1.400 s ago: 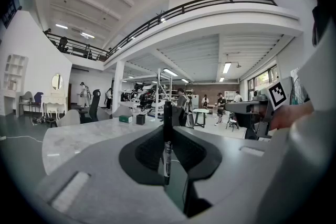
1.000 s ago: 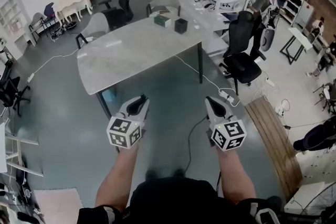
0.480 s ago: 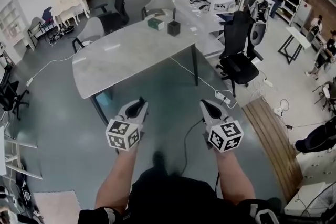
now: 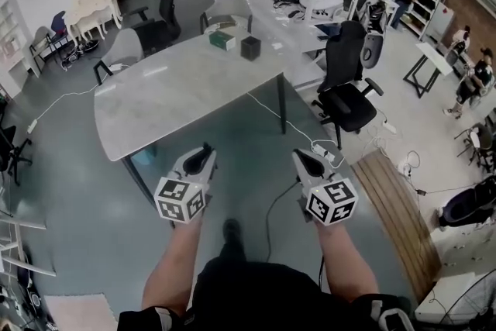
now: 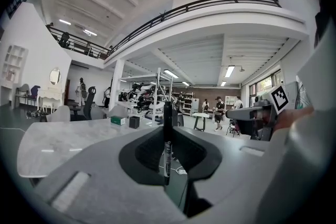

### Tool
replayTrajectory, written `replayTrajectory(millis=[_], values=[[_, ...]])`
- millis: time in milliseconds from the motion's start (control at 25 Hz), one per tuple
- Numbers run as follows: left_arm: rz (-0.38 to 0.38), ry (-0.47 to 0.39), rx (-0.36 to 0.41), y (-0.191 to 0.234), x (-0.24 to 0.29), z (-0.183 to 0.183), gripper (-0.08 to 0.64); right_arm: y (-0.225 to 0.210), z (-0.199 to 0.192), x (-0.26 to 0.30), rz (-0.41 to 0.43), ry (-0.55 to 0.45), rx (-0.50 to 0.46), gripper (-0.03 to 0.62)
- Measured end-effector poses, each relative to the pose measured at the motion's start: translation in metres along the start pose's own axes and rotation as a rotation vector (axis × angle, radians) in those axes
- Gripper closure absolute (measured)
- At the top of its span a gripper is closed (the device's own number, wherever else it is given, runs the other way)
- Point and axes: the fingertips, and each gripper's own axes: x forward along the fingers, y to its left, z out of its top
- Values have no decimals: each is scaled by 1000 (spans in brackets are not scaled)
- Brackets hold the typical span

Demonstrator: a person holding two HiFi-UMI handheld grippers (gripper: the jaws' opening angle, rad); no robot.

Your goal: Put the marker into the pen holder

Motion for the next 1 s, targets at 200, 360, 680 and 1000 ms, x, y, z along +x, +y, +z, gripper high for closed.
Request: replayTrajectory(millis=[200, 360, 680, 1000], values=[[-20, 14, -13, 46, 56, 5, 506, -29, 7, 64, -13, 17, 10, 589], [-32, 34, -6, 89, 102, 11, 506, -50, 9, 119, -17, 40, 24, 589], [-64, 54, -6, 162, 162, 23, 506, -66, 21, 211, -9, 54, 40, 589], [-82, 54, 8, 212, 199, 35, 506, -61, 26, 277, 27, 59, 38, 589]])
